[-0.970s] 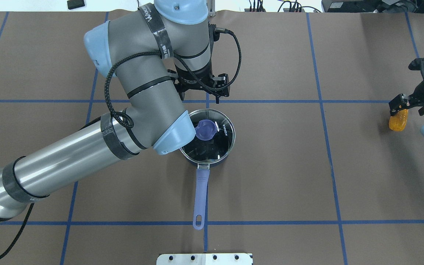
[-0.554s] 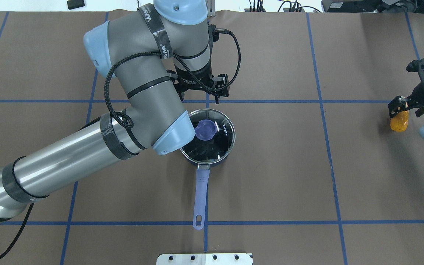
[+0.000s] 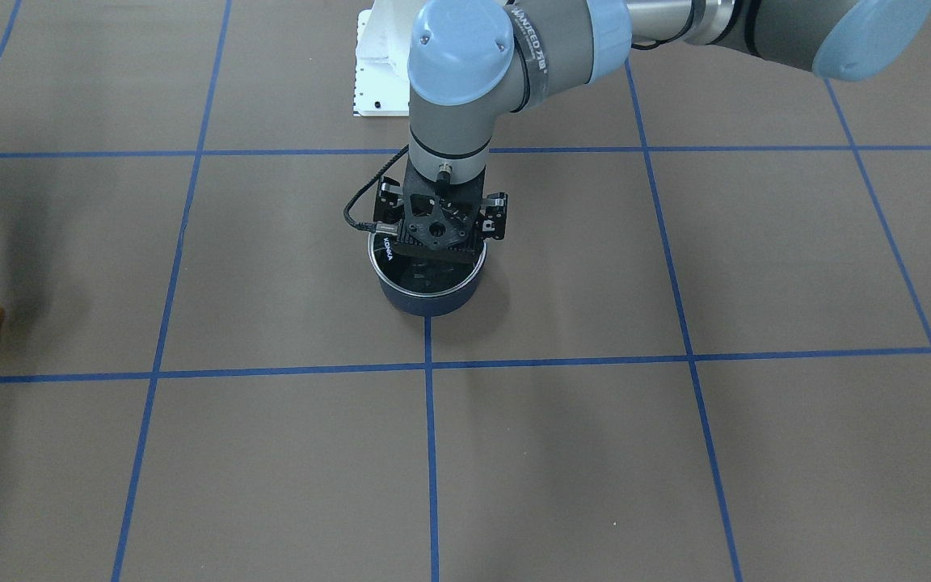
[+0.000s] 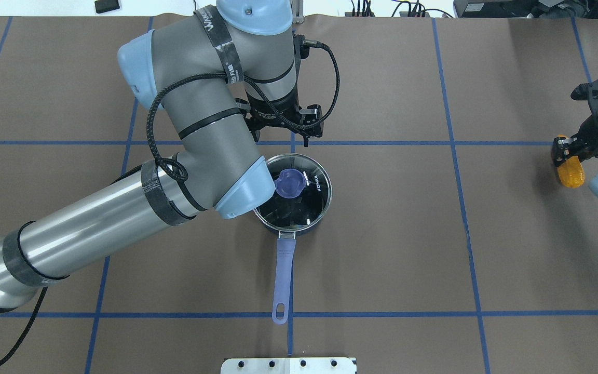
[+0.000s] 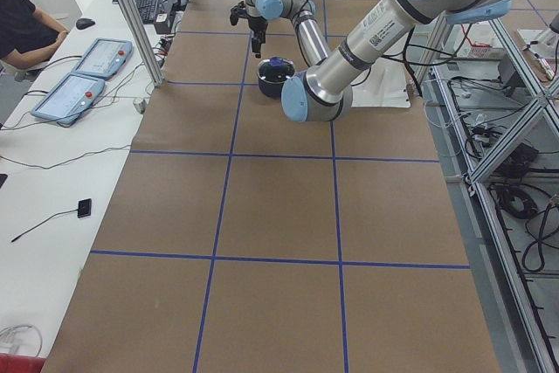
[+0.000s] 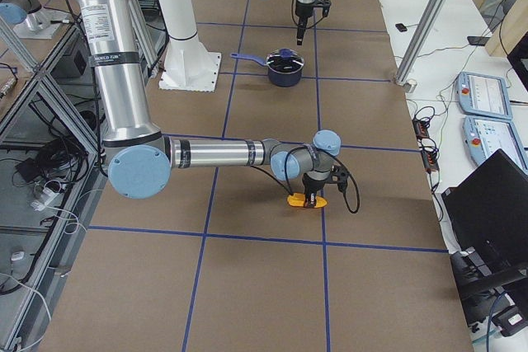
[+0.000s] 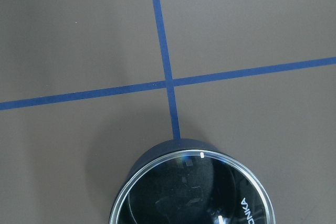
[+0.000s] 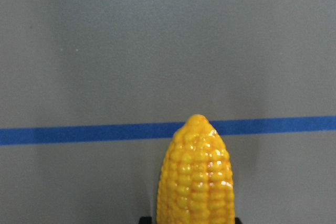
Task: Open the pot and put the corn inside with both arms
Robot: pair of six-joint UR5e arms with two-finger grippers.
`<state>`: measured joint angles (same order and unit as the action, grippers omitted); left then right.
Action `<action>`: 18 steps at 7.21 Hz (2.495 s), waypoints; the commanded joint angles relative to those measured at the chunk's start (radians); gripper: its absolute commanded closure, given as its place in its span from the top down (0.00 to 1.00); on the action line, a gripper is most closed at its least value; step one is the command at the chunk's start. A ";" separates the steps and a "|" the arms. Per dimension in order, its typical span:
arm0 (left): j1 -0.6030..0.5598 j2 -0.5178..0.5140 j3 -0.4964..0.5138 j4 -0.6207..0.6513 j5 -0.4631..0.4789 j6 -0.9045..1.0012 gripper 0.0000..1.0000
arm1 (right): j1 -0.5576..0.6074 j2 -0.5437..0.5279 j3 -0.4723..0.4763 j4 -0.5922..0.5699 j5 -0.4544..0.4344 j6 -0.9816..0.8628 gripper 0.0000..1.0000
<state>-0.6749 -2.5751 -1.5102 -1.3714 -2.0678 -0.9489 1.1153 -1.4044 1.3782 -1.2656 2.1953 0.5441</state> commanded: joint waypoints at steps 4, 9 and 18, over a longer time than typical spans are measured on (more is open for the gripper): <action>0.023 0.007 -0.007 0.000 0.002 -0.004 1.00 | 0.005 0.039 0.080 -0.018 0.020 0.008 0.26; 0.112 0.015 0.004 -0.005 0.084 -0.001 1.00 | 0.008 0.175 0.306 -0.361 0.041 0.071 0.26; 0.129 0.036 0.042 -0.064 0.072 0.042 0.84 | -0.031 0.232 0.334 -0.383 0.038 0.154 0.27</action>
<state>-0.5473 -2.5388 -1.4732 -1.4260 -1.9933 -0.9036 1.0878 -1.1721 1.7117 -1.6496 2.2336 0.6978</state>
